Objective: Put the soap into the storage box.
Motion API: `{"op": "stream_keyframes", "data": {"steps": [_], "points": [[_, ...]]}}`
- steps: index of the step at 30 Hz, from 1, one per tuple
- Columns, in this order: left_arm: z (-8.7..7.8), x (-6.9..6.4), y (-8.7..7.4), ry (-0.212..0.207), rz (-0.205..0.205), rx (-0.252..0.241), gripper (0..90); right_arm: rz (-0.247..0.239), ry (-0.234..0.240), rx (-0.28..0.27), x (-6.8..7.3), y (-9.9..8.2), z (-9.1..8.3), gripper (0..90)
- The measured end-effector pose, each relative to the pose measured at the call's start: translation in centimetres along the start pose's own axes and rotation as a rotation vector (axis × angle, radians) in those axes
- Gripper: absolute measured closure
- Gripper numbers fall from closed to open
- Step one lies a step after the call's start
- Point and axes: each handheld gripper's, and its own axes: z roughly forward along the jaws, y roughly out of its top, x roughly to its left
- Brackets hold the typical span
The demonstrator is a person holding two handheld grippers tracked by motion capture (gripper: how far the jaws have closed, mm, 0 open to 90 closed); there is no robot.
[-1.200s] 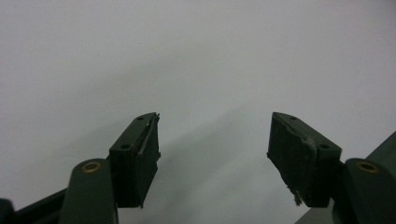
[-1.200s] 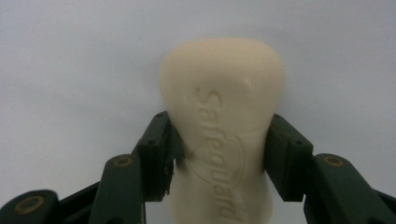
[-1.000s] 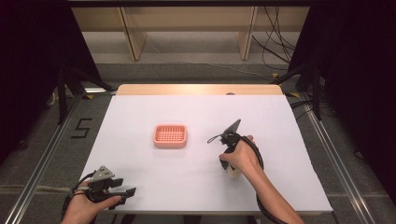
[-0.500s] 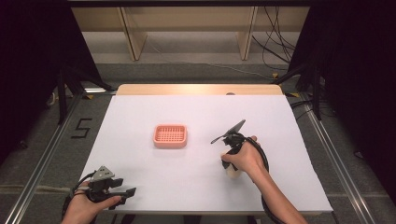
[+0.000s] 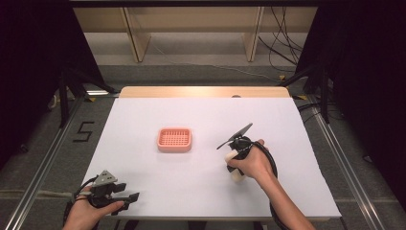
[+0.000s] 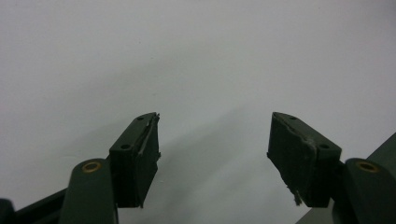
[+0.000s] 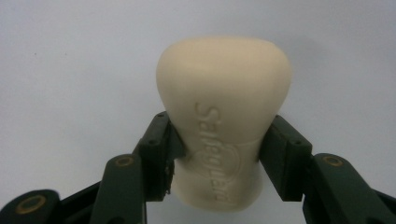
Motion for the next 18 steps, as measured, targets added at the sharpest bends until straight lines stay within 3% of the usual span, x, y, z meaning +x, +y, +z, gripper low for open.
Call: {"op": "stream_keyframes", "data": {"steps": [6, 7, 12, 13, 18], "points": [[-0.13, 0.15, 0.04, 0.003, 0.019, 0.020, 33.3, 0.025, -0.003, -0.013, 0.18, -0.07, -0.21, 50.0], [-0.02, -0.05, 0.00, 0.009, -0.001, -0.001, 33.3, -0.004, -0.006, -0.024, -0.03, -0.13, -0.23, 50.0], [-0.03, 0.00, 0.01, -0.001, 0.000, 0.001, 33.4, 0.021, 0.006, -0.026, 0.35, -0.09, -0.48, 50.0], [-0.20, 0.19, 0.04, 0.003, 0.024, 0.025, 33.4, 0.024, 0.010, -0.033, 0.45, -0.08, -0.52, 50.1], [-0.18, 0.17, 0.04, 0.003, 0.021, 0.022, 33.4, 0.010, 0.005, -0.043, 0.40, -0.09, -0.63, 50.1]]}}
